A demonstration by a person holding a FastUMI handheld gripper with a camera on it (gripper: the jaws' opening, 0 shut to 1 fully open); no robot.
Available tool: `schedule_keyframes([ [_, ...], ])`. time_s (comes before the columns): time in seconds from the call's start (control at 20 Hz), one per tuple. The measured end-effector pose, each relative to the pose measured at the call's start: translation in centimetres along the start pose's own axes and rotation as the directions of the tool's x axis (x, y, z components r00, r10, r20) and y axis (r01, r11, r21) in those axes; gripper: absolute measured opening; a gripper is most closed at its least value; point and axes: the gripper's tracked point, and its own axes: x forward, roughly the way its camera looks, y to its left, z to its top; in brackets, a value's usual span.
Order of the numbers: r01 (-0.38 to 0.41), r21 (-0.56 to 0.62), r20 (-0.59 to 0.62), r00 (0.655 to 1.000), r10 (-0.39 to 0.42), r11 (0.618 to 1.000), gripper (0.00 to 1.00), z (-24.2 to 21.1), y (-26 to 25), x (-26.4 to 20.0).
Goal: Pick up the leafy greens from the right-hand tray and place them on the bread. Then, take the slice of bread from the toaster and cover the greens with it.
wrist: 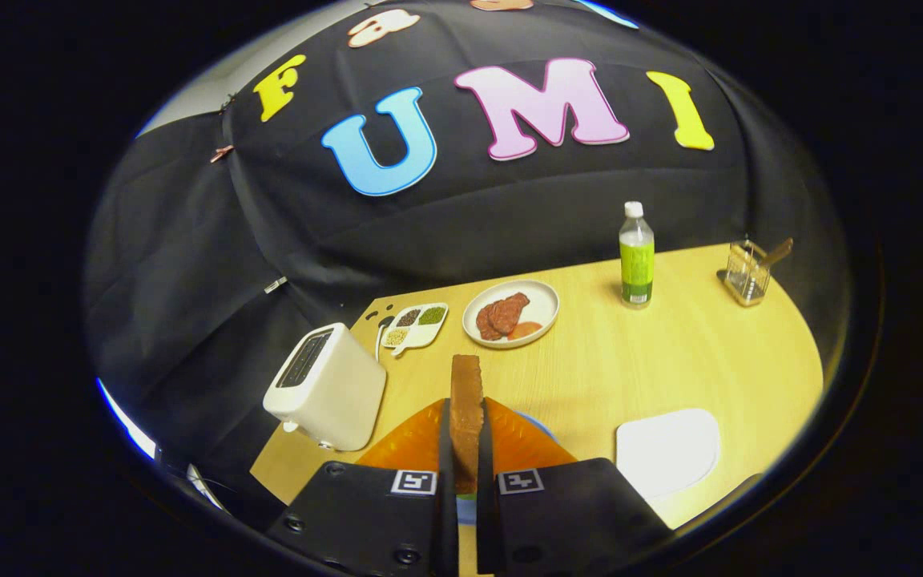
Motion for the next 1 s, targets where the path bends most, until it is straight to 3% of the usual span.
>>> schedule_keyframes([
  [0.4,-0.011,0.128,-0.055,0.998,0.018,0.992,0.13,-5.7,1.2,6.0],
  [0.7,0.129,0.200,-0.101,0.989,-0.111,0.971,0.15,-9.0,-4.2,6.5],
  [0.75,0.158,0.199,-0.118,0.984,-0.136,0.967,0.18,-9.5,-5.0,6.5],
  [0.9,0.235,0.147,-0.171,0.963,-0.210,0.961,0.47,-11.0,-7.4,6.2],
  [1.0,0.241,0.125,-0.189,0.958,-0.215,0.963,0.64,-11.3,-7.8,5.6],
])
